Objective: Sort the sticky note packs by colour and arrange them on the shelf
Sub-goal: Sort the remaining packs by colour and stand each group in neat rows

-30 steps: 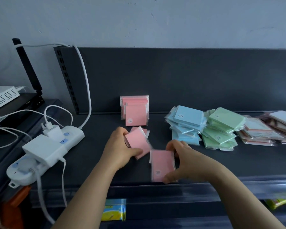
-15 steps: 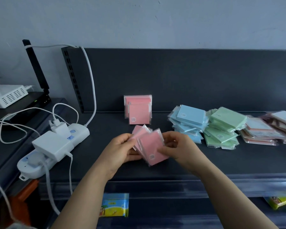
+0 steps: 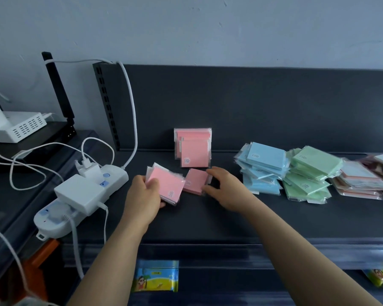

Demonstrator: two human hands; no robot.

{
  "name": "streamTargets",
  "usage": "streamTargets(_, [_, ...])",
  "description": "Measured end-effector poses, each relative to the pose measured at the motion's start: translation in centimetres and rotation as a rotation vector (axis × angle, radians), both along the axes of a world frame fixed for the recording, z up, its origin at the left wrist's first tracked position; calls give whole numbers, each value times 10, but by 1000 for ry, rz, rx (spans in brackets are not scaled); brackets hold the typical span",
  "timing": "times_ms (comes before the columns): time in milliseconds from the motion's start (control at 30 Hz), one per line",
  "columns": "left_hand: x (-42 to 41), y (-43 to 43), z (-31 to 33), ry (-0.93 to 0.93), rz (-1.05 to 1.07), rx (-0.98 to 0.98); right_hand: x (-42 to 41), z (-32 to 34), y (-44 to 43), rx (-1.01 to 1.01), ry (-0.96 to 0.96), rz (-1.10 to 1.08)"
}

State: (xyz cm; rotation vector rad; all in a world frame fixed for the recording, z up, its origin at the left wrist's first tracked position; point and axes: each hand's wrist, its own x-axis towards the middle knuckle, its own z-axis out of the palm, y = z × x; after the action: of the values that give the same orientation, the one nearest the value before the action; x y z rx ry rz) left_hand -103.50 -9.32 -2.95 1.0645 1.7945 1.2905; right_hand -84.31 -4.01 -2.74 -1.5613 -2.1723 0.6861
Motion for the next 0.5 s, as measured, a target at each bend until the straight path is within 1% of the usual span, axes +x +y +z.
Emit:
streamTargets(67, [-2,2,-1,58,37,15,-8,3,5,-59,-45,42])
streamTargets(133, [-2,1,-2,83,39,48,-12,4,12,-109,-49,28])
streamTargets(233, [-4,2,-4,109,44,102,-11,9,14,-135,-48,-28])
streamTargets(333, [-4,3,-4,167,81,103,-9,12,11,-128,-6,-62])
streamTargets(367, [-3,3,-4,167,83,94,-9,11,10,-126,53,-77])
streamTargets(400, [-1,4,-4,163,79,88,-8,8,10,-140,165,-105])
streamTargets(467, [4,5,-5,126,52,83,-9,4,8,-246,526,-181])
streamTargets(500, [7,6,-5,65,23,85,-10,1,7,-319,718,-206])
